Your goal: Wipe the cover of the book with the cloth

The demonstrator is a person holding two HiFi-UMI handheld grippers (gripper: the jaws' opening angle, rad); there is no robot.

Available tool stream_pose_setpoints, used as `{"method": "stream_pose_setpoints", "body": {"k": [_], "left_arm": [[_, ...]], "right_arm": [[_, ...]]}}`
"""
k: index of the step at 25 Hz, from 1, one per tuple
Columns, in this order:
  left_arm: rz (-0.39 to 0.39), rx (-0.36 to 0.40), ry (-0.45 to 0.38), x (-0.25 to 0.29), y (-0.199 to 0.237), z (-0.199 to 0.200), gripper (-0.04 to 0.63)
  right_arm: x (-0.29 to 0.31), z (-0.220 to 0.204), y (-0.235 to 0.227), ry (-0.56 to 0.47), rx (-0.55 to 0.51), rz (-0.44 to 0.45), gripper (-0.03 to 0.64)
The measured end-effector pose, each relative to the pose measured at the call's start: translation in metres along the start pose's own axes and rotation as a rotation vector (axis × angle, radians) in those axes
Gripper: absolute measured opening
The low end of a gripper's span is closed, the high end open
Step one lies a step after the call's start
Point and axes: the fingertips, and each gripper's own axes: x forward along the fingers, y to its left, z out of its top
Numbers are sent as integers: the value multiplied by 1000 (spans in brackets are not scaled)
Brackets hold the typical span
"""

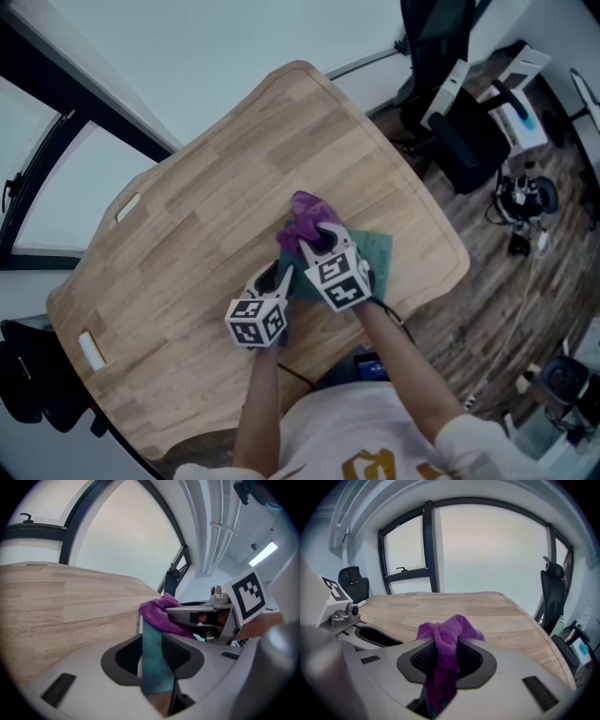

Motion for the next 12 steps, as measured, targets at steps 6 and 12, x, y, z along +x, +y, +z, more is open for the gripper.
{"method": "stream_pose_setpoints", "body": {"k": [6,12], "left_arm": [[-1,-2,3,0,0,0,130],[-3,-4,5,1,1,0,130]], "right_arm": [[-5,-6,7,6,-4,12,98],[-9,-13,15,9,-10,26,98]]}}
